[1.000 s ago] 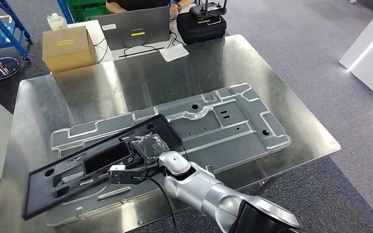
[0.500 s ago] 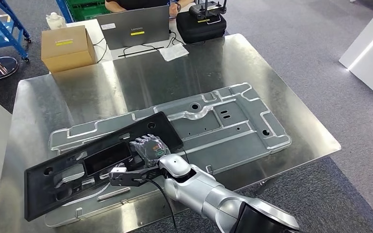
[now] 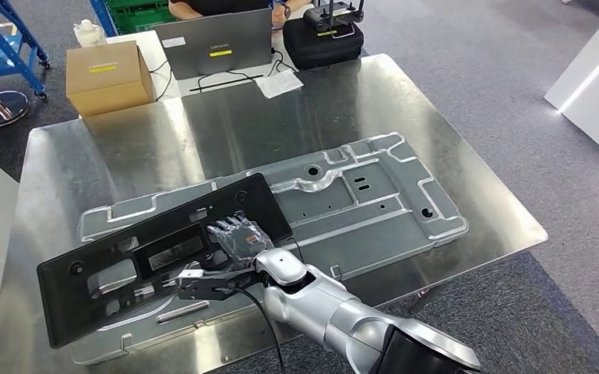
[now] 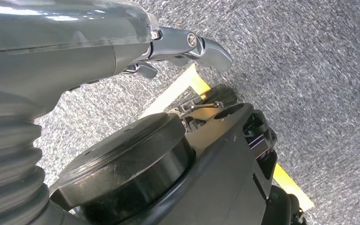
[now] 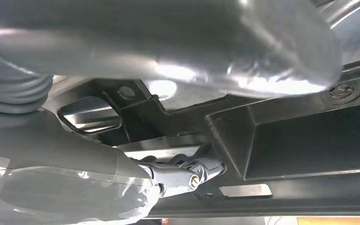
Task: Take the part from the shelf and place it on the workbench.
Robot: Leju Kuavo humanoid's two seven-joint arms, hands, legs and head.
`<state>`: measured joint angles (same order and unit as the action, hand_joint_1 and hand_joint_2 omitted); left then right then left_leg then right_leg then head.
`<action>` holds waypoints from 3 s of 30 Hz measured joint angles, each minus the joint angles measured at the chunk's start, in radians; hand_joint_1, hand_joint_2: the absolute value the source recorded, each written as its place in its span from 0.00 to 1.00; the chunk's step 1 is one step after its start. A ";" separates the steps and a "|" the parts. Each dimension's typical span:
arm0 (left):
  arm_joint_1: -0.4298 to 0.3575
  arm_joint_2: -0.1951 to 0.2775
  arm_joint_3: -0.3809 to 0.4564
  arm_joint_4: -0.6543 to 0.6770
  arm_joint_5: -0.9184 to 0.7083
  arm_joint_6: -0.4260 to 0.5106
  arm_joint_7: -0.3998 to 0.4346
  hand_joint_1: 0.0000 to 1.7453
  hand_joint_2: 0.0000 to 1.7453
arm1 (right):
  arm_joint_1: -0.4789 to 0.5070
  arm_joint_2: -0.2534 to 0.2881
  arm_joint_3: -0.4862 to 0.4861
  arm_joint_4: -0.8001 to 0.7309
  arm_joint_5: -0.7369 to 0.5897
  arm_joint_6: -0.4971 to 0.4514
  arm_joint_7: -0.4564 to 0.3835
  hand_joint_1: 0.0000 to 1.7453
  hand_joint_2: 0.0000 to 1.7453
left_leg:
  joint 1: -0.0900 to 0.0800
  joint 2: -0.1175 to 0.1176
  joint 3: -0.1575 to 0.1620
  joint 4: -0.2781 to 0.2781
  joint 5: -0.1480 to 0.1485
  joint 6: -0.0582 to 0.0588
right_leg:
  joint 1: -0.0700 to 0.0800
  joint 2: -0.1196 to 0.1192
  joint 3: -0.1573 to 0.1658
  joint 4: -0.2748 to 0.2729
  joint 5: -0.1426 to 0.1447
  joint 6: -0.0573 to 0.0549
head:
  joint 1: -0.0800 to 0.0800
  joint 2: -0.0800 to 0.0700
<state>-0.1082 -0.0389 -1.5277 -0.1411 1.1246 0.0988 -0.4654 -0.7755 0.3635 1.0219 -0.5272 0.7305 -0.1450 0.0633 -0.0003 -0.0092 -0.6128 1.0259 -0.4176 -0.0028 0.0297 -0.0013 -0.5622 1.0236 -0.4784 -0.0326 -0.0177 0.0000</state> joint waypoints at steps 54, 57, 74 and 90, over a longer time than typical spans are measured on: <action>0.003 0.000 -0.015 0.000 0.037 -0.024 -0.094 0.00 0.00 | -0.225 -0.077 -0.100 -0.467 0.010 0.081 0.049 0.00 0.00 | 0.000 0.000 -0.002 0.000 0.000 0.000 | 0.000 0.000 -0.003 0.001 0.000 0.000 | 0.000 0.000; 0.003 0.000 -0.015 0.000 0.039 -0.026 -0.095 0.00 0.00 | -0.222 -0.078 -0.101 -0.465 0.012 0.078 0.049 0.00 0.00 | 0.000 0.000 -0.002 0.000 0.000 0.000 | 0.000 0.000 -0.003 0.001 0.000 0.000 | 0.000 0.000; 0.003 0.000 -0.015 0.000 0.039 -0.027 -0.098 0.00 0.00 | -0.211 -0.084 -0.112 -0.441 0.017 0.073 0.046 0.00 0.00 | 0.000 0.000 -0.002 0.000 0.000 0.000 | 0.000 0.000 -0.003 0.000 0.000 0.000 | 0.000 0.000; 0.004 0.001 -0.013 0.000 0.058 -0.045 -0.103 0.00 0.00 | -0.142 -0.104 -0.144 -0.433 0.037 0.034 0.016 0.00 0.00 | -0.010 0.000 -0.002 -0.001 0.001 0.016 | -0.010 0.000 -0.002 -0.001 0.002 0.012 | 0.000 0.000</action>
<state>-0.1047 -0.0382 -1.5404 -0.1411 1.1830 0.0540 -0.5688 -0.9171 0.2596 0.8780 -0.9602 0.7678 -0.1110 0.0796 -0.0104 -0.0093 -0.6148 1.0253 -0.4167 0.0129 0.0194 -0.0015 -0.5640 1.0223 -0.4759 -0.0206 -0.0179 0.0000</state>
